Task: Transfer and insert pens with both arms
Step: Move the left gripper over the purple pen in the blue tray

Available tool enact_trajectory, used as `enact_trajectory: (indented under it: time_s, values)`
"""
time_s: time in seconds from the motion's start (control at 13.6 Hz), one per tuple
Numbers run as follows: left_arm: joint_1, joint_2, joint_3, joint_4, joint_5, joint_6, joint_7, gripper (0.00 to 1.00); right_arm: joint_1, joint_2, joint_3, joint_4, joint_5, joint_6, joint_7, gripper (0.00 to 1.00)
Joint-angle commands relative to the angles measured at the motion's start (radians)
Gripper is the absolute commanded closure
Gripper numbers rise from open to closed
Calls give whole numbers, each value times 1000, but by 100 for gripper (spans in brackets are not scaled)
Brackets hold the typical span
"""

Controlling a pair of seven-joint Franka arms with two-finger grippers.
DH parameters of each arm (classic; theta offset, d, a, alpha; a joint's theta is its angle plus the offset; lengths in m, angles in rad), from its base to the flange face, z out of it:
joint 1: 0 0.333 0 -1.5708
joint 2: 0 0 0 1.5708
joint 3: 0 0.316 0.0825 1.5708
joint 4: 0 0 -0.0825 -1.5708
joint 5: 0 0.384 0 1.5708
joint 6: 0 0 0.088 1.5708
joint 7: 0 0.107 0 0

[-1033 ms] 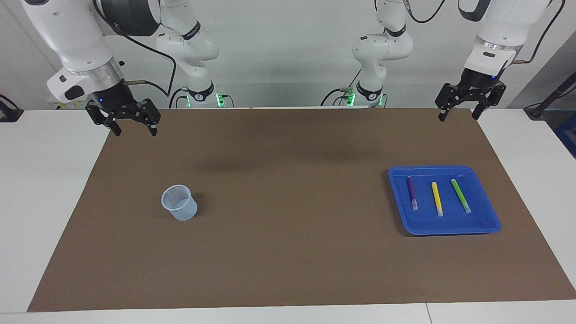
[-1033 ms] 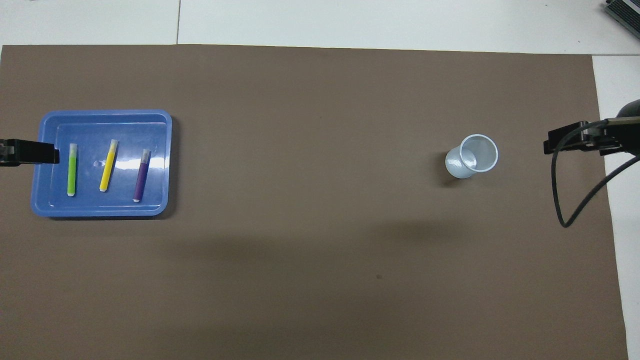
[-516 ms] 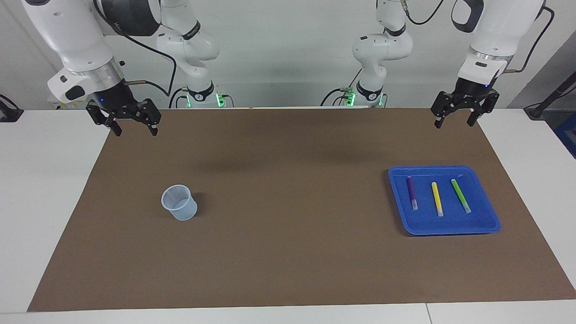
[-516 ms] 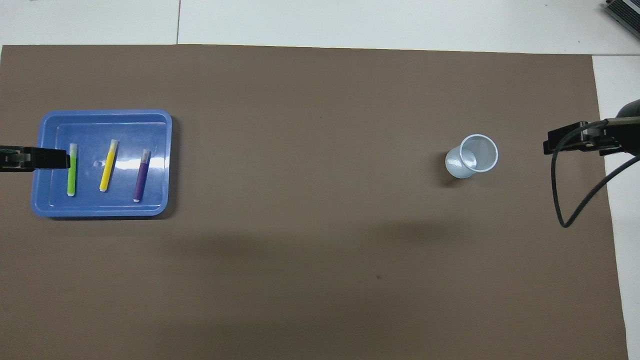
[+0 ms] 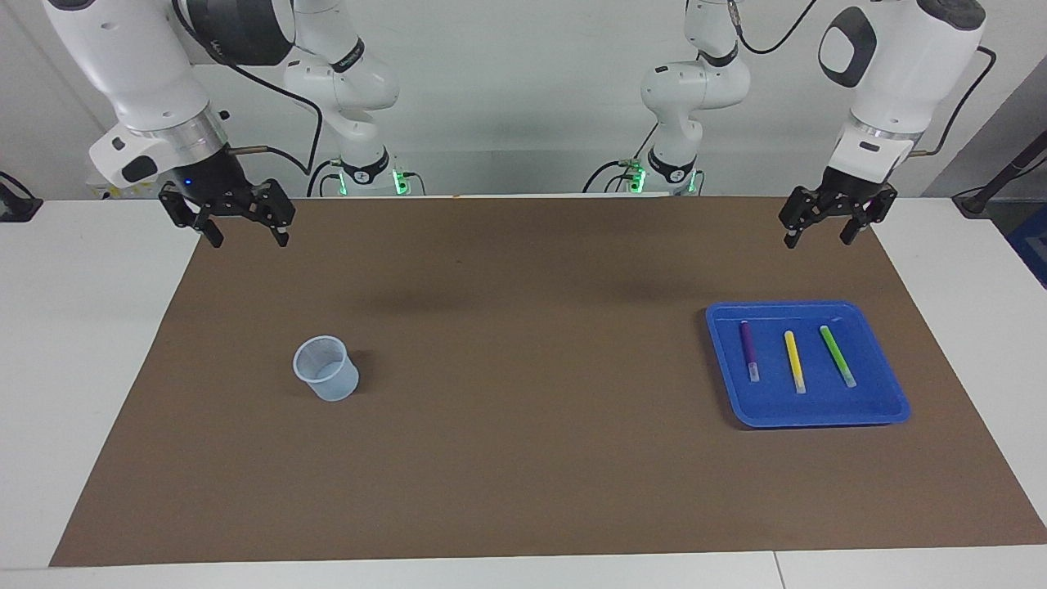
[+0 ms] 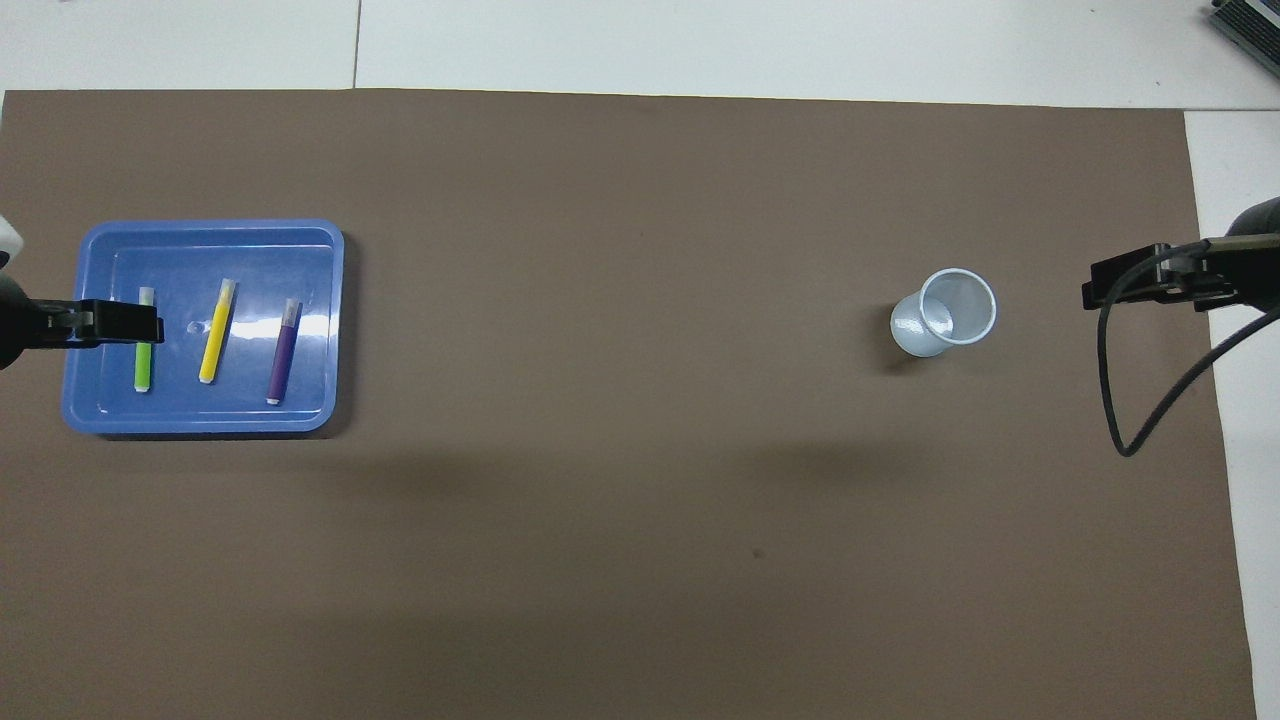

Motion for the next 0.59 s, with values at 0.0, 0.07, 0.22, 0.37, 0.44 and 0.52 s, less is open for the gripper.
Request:
enact_trajectory:
  time_s: [0.0, 0.07, 0.22, 0.37, 0.44, 0.52]
  values:
    - [28, 22, 2, -4, -47, 37, 3, 0, -9, -24, 7, -25, 11, -7, -17, 0]
    - [29, 22, 2, -4, -47, 54, 1, 0, -9, -24, 7, -25, 11, -7, -17, 0]
    - [20, 14, 2, -2, -47, 66, 3, 0, -9, -24, 7, -25, 11, -7, -17, 0]
    - [11, -4, 0, -2, -46, 21, 3, 0, -9, -24, 7, -25, 11, -7, -17, 0]
    - [9, -13, 0, -1, -46, 1, 1, 0, -9, -24, 7, -25, 11, -7, -17, 0]
    - [8, -23, -1, -2, -46, -7, 0, 0, -9, -24, 7, -25, 11, -7, -17, 0]
